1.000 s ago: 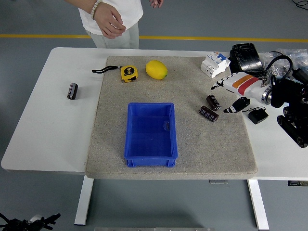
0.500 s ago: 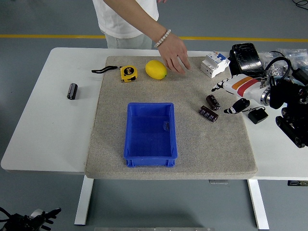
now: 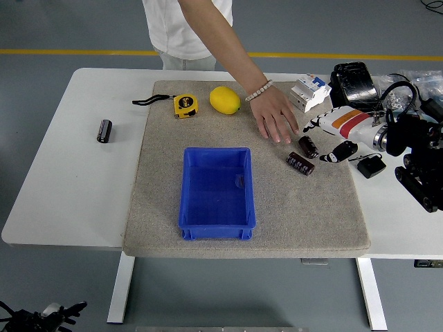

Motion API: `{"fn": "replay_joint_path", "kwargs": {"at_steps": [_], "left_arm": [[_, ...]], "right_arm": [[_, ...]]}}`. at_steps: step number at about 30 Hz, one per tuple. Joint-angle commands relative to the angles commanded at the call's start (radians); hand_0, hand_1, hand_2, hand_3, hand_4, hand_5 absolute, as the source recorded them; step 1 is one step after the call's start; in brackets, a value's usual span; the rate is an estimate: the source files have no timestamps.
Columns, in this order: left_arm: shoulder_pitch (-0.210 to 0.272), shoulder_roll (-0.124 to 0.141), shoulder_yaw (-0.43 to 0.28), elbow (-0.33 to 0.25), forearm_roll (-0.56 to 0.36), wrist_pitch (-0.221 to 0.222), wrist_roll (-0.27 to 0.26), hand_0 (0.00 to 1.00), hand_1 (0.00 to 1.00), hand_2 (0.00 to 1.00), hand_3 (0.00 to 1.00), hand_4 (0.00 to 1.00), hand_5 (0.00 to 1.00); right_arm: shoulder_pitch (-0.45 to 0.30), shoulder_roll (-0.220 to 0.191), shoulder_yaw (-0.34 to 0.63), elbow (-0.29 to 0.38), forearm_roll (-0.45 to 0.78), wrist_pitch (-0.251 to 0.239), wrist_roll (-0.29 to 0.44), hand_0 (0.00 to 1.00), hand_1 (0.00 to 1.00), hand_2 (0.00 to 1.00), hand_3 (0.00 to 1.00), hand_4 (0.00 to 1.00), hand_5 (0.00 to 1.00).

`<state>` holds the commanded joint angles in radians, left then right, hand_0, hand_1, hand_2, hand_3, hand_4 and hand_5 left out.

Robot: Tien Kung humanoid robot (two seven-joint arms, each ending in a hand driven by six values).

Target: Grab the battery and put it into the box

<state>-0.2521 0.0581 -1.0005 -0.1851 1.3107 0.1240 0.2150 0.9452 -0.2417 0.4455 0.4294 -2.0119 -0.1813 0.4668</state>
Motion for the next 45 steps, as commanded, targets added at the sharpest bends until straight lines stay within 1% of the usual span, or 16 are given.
{"fn": "replay_joint_path", "kwargs": {"at_steps": [19, 27, 36, 45], "left_arm": [[0.017, 0.000, -0.001, -0.001, 0.003, -0.002, 0.004, 0.580, 0.624, 0.720, 0.672, 0.634, 0.723], [0.020, 0.001, -0.003, -0.002, 0.012, -0.005, 0.006, 0.579, 0.623, 0.720, 0.671, 0.634, 0.727], [0.005, 0.000, 0.003, -0.003, 0.008, -0.004, 0.006, 0.579, 0.623, 0.720, 0.670, 0.632, 0.726], [-0.011, -0.001, 0.002, -0.004, 0.011, -0.005, 0.008, 0.579, 0.623, 0.720, 0.670, 0.631, 0.725]], "right_arm": [[-0.017, 0.001, 0.015, -0.003, -0.001, 0.007, -0.002, 0.746, 0.735, 0.767, 0.785, 0.838, 0.243], [-0.018, 0.012, 0.017, 0.001, -0.007, 0.008, -0.002, 0.744, 0.736, 0.769, 0.793, 0.846, 0.243], [-0.005, 0.019, -0.018, 0.002, -0.005, 0.009, -0.006, 0.744, 0.735, 0.768, 0.796, 0.849, 0.244], [0.004, 0.023, -0.083, 0.005, 0.009, 0.008, -0.011, 0.745, 0.735, 0.768, 0.786, 0.842, 0.258]]}}
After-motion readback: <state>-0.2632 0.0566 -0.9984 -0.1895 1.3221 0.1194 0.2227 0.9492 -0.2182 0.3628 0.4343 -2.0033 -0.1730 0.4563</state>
